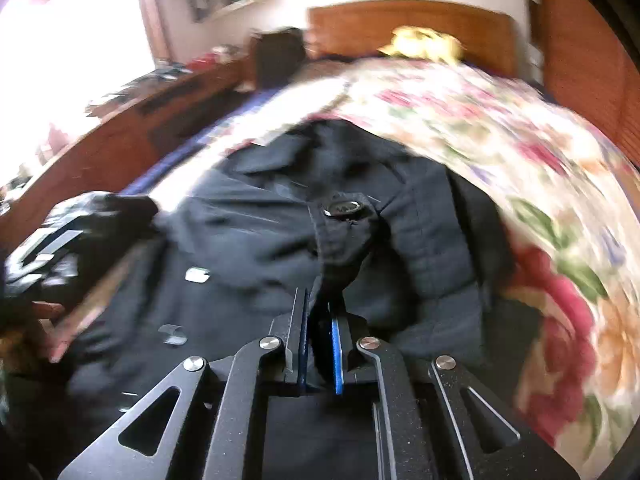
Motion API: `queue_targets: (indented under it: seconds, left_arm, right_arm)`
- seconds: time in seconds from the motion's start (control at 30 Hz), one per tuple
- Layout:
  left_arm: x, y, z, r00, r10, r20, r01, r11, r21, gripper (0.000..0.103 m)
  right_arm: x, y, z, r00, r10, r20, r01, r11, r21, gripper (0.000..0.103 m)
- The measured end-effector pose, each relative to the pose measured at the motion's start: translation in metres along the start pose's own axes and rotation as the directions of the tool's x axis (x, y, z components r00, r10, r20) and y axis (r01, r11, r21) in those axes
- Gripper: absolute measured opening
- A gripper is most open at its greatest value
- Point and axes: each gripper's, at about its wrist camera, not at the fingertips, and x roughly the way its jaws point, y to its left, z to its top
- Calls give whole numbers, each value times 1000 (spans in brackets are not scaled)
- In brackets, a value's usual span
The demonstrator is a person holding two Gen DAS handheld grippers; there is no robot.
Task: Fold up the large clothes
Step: 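Grasp the folded sleeve again with the right tool and tuck it, then open the right tool and lift it off the coat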
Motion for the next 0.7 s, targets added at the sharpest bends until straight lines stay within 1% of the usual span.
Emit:
queue_targets:
  seconds: [0.07,0.1,0.13,0.2,0.27,0.33,0.4,0.43,0.57,0.63,0.7]
  left_arm:
    - [-1,2,0,1000,3,2,-3,1000,-6,55]
    - [-2,3,0,1000,4,3,-4,1000,-10,55]
    - [-3,3,-1,1000,6,5,-6,1000,-14,55]
    - [-5,4,-3,1000,11,5,-11,1000,-27,55]
    - [-7,3,-6,1000,9,6,-9,999,-34,55]
    - [-10,1,-10,1000,12,2,-12,999,-34,56]
    - [-12,-2,-15,1000,10,-2,-10,999,-36,56]
    - [-13,-4,-17,1000,9,-5,-9,999,-34,56]
    - [-21,-11,-20,1000,4,-7,-4,999,-35,56]
    - [-27,-16,-21,1000,2,-3,-2,999,-35,56]
    - [-32,-23,-21,1000,-7,-1,7,999,-39,56]
  right_arm:
    - [-4,22,3,999,37,11,-36,999,-32,9]
    - [-4,29,2,999,48,8,-48,998,-42,11]
    - [-5,37,-1,999,49,-2,-49,997,-57,19]
    - [-7,50,-9,998,53,-16,-54,995,-84,28]
    - [-12,53,-19,997,79,-21,-80,992,-102,30]
    - [-18,48,-25,995,91,-35,-94,991,-91,38]
    - [-26,46,-33,994,99,-37,-102,991,-82,44]
    - [-32,45,-37,995,94,-38,-97,991,-91,45]
    - [-55,48,-47,997,80,-25,-82,990,-117,45]
    - [-63,50,-47,1000,31,4,-31,990,-139,45]
    - [-68,43,-47,999,-25,37,30,989,-143,46]
